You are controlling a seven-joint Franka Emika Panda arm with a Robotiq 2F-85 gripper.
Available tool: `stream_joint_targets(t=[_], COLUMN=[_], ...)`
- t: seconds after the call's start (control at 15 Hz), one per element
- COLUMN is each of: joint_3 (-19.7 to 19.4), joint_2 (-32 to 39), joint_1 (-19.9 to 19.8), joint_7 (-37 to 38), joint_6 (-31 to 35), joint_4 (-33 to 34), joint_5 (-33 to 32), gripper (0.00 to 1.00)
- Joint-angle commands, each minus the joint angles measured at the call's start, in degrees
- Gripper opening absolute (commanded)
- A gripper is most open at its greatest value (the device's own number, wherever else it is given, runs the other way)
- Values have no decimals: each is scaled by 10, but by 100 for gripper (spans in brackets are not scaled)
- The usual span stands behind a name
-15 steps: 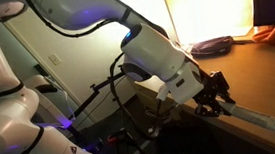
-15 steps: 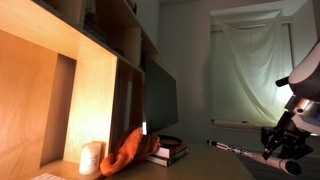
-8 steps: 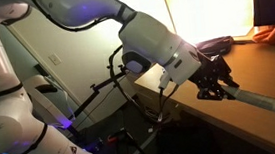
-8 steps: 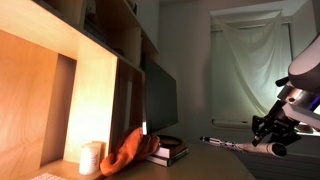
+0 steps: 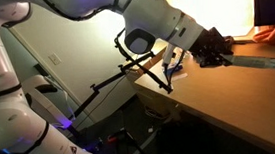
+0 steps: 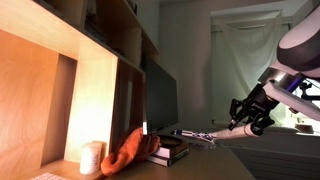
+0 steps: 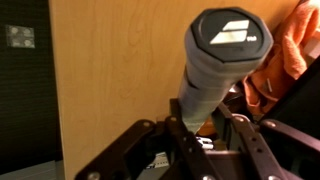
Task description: Move the racket to the right side of the desk
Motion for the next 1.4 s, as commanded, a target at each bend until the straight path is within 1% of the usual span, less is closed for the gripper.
stream_joint_targets(t=[0.0,0.2,0.33,0.73,0.8,0.87,0.93,1.27,1.33], joint_3=[-3,11,7,20,12,14,15,22,20], joint_2=[7,9,18,26,30,30,33,36,38], joint_1=[10,2,4,-2,3,1,0,-1,1], joint_7=[13,7,14,13,27,25,26,20,22], joint_6=[-43,-61,-72,-83,-93,-100,-105,-133,-139], joint_4=[49,74,81,99,100,102,106,124,125], joint_5=[-12,-1,-2,5,-1,-3,0,-2,-6], gripper=[11,11,11,11,25,61,62,98,100])
